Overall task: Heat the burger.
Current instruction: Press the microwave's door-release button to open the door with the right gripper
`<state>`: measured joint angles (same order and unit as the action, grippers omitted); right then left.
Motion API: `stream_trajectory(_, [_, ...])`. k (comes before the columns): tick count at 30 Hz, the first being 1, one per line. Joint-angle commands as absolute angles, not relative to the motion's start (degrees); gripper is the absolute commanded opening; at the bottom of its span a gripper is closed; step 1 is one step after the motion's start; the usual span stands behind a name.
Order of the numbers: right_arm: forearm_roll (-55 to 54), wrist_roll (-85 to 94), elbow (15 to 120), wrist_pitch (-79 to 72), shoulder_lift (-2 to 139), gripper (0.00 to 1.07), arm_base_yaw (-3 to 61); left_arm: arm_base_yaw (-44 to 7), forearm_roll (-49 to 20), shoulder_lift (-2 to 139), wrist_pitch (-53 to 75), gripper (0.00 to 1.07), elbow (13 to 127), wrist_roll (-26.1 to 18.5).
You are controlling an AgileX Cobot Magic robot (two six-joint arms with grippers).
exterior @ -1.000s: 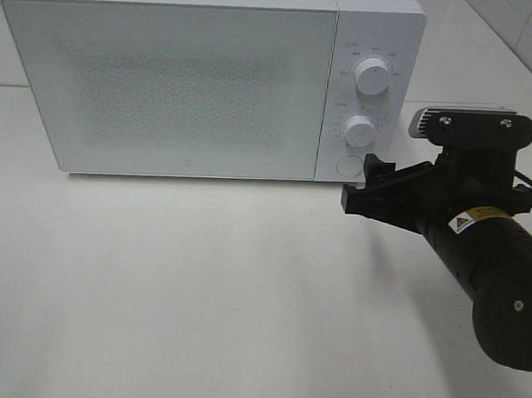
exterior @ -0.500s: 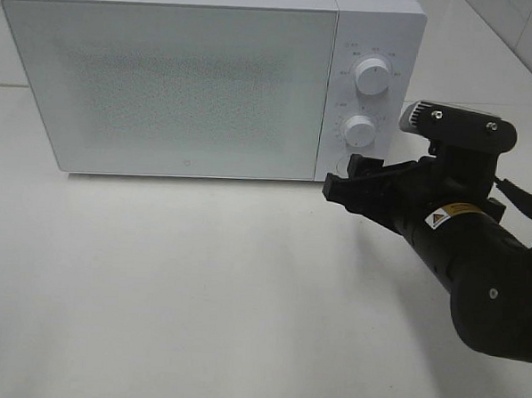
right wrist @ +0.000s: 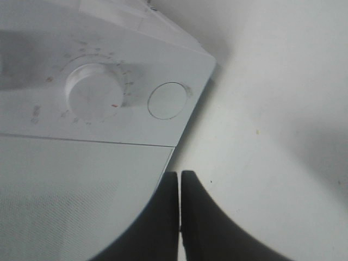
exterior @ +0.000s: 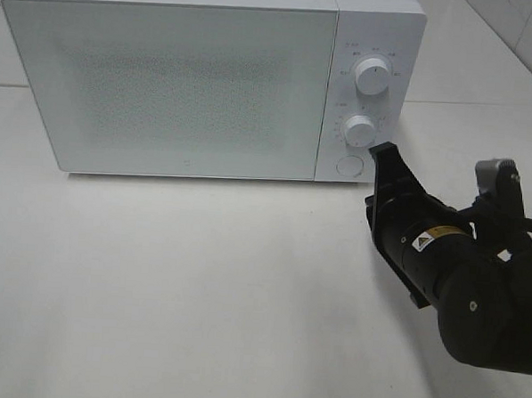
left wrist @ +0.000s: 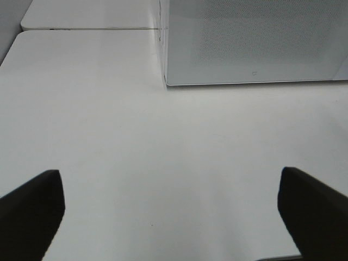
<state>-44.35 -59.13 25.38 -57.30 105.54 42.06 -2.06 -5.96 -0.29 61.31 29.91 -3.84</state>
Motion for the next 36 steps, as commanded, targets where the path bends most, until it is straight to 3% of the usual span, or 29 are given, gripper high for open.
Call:
stream_trajectory(1, [-43.9,-65.8,25.8,-57.2,106.1,0.00,42.2,-1.9,-6.0,-1.3,61.4,1.00,29.7,-3.7])
stream_trajectory(17, [-44.6,-68.4,33.6,-57.3,111.3,0.00,41.8,-1.9,-6.0,-1.3,61.4,1.00,29.7,-3.7])
stream_trajectory(36, [-47.5,-65.4,45.7,-52.6,119.5,0.00,35.5,-1.9,-6.0,-1.3,61.4,1.00,29.7,-3.7])
